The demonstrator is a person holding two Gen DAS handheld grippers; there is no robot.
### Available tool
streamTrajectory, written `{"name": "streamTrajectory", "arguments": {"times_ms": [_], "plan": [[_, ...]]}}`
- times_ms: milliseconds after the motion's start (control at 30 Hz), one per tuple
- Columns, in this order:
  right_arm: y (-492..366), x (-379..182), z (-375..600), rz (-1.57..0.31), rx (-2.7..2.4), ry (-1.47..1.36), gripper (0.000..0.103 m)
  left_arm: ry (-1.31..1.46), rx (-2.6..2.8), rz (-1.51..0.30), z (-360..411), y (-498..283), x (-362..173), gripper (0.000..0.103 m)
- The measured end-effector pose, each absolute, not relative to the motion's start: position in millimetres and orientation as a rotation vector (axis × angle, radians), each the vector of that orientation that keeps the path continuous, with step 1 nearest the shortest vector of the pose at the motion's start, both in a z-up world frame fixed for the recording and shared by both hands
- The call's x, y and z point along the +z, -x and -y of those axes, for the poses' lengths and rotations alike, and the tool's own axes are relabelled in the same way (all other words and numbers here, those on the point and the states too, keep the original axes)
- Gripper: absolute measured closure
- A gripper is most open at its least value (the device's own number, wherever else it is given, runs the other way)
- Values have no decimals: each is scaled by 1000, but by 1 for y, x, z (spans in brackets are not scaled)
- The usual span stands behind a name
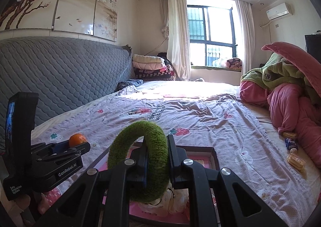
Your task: Organize objects
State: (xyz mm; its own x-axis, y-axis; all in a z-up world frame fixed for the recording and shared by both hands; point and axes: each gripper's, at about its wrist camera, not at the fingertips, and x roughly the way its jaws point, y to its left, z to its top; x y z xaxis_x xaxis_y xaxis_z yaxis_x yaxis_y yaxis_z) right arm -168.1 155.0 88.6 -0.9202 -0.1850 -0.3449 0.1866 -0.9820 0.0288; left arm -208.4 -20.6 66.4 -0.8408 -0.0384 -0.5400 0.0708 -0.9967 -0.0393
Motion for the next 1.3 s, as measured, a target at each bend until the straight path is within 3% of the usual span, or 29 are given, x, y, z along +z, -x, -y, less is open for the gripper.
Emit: {"name": "streamTrajectory", "arguments": {"times_ms": [367, 1300], "plan": [[186, 64, -160, 10, -2860, -647, 87, -980, -2958, -79, 10, 223, 45, 68], [200, 14, -126, -186, -2789, -827, 87, -1175, -2946, 84, -14, 236, 10, 68]]}}
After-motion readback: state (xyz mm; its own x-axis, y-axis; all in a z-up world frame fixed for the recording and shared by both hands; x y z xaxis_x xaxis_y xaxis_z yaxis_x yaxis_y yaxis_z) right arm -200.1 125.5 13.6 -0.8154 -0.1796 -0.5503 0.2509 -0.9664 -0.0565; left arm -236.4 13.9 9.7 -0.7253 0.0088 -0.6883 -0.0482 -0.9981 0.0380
